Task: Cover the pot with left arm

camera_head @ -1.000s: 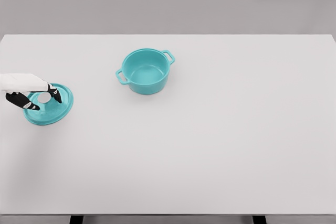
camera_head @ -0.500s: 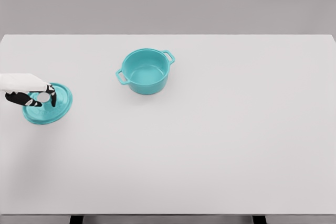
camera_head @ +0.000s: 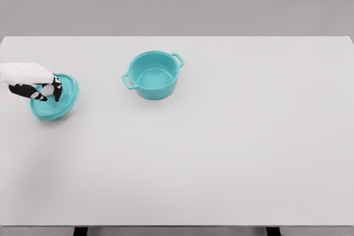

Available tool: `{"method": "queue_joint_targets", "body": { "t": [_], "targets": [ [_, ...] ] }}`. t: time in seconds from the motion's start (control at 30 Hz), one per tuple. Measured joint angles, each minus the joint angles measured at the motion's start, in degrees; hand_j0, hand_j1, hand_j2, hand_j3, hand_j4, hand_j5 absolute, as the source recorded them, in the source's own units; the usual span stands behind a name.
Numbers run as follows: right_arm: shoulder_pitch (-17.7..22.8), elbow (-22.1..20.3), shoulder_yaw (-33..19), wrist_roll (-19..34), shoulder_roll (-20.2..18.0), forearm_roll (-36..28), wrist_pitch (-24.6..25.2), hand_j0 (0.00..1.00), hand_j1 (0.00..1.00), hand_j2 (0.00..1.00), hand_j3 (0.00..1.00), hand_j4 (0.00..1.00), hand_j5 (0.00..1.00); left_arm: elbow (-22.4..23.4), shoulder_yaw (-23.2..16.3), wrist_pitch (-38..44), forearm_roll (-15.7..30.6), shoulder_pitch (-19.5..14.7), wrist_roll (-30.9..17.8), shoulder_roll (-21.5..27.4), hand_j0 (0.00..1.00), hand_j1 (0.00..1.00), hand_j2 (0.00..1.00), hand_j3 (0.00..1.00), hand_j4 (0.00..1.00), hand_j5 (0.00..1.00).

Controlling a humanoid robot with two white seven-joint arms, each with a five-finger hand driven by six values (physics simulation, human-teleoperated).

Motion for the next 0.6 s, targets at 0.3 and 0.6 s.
{"method": "queue_joint_targets", "body": {
  "t": [0.3, 0.6],
  "targets": [
    [0.0, 0.0, 0.0, 0.0, 0.0, 0.0, 0.0, 1.00, 1.00, 1.00, 1.00, 1.00, 1.00, -0.1, 0.1, 0.0, 0.1, -2.9, 0.0, -3.0, 0.41, 0.41, 0.41, 0.41, 0.41, 0.41],
    [0.0, 0.0, 0.0, 0.0, 0.0, 0.0, 0.0, 1.00, 1.00, 1.00, 1.00, 1.00, 1.00, -1.1, 0.1, 0.0, 0.1, -5.8, 0.0, -5.2, 0.41, 0.41, 0.41, 0.41, 0.41, 0.41]
  ]
}}
